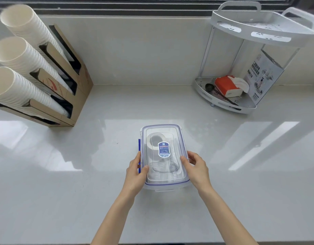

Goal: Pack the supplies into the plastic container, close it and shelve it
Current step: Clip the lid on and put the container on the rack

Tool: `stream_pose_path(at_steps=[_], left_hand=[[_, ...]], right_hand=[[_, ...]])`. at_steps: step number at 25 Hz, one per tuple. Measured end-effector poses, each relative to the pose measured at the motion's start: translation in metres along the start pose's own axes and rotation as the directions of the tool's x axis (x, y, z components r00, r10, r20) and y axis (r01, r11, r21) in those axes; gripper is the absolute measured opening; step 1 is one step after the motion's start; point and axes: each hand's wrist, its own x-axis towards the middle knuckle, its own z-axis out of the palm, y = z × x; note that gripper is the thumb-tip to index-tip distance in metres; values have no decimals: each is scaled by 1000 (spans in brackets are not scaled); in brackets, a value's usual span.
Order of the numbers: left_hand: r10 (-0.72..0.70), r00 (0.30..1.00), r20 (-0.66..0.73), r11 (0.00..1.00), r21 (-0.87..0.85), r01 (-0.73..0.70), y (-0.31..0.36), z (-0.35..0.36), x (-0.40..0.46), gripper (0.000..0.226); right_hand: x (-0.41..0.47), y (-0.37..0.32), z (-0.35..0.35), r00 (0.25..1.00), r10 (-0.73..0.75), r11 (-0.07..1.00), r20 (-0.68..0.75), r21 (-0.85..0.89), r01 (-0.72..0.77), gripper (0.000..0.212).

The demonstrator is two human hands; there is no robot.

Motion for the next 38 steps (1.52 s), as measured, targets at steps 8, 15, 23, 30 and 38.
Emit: stream_pose_path(at_steps=[8,15,23,30,38], left_hand=[[10,999,41,999,38,-11,-2,-4,6,52],[-30,987,161,992,-116,49,-7,-11,6,55],[14,993,118,998,-70,-6,-5,-8,5,54],[2,994,113,999,-42,3,-7,-10,5,55],[8,993,116,999,-35,-4,-5,-9,3,54]], right_hand=[[-1,6,1,991,129,986,27,103,-131,47],[1,9,-5,940,302,919,161,213,-332,76],[-5,5,2,987,143,973,-76,192,-126,46],[-11,0,7,987,-8,999,-158,50,16,32],[-10,1,11,981,-100,990,-166,-118,81,22]])
